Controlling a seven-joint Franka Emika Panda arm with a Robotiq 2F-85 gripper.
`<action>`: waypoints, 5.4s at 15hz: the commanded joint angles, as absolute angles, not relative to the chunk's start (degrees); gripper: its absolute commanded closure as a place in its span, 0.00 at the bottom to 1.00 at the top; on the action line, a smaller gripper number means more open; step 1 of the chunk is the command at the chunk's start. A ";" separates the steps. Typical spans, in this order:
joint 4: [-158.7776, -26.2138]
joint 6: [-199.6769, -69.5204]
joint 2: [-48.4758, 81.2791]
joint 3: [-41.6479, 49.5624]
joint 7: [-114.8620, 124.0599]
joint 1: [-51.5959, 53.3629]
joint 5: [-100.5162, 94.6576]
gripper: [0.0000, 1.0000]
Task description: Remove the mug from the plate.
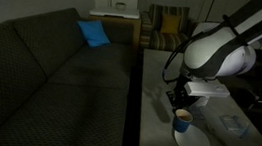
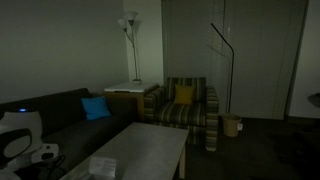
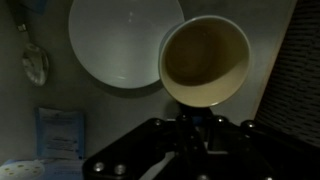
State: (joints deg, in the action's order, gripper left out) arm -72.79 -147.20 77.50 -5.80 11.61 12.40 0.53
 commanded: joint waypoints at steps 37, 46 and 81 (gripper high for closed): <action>-73.81 -162.58 84.65 -8.50 6.96 12.53 2.29 0.97; -74.84 -161.47 84.51 -7.31 8.19 13.98 1.95 0.97; -68.66 -158.52 83.62 -6.88 3.78 17.14 -0.84 0.00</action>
